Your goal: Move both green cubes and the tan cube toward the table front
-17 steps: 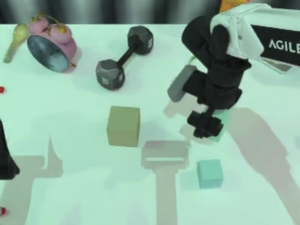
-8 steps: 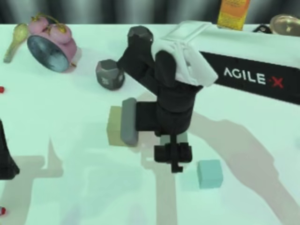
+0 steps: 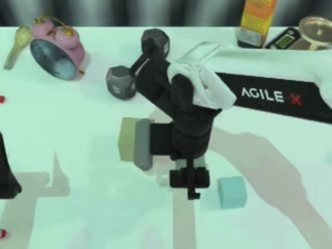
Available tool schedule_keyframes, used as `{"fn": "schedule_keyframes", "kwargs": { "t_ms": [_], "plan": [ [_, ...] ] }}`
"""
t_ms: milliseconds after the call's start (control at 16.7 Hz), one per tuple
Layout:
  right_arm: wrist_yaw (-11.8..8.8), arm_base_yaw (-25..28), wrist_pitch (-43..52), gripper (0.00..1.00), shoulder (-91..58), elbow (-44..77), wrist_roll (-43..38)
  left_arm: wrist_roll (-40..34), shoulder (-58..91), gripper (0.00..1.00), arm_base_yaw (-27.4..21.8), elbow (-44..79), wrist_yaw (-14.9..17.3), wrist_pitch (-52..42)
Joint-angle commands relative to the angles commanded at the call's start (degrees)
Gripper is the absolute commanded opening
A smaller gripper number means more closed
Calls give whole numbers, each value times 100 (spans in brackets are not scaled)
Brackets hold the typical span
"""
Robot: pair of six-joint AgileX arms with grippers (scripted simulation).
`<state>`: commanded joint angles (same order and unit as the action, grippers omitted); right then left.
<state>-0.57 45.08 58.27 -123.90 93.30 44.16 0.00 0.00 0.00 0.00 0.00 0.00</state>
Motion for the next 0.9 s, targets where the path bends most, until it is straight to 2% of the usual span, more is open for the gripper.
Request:
{"fn": "schedule_keyframes", "kwargs": {
  "t_ms": [240, 480, 900],
  "plan": [
    [9, 5, -700, 0, -224, -471, 1, 0, 0, 100, 0, 0, 0, 0],
    [10, 6, -735, 0, -240, -499, 2, 0, 0, 100, 0, 0, 0, 0],
    [10, 6, -735, 53, -240, -499, 2, 0, 0, 100, 0, 0, 0, 0]
  ]
}}
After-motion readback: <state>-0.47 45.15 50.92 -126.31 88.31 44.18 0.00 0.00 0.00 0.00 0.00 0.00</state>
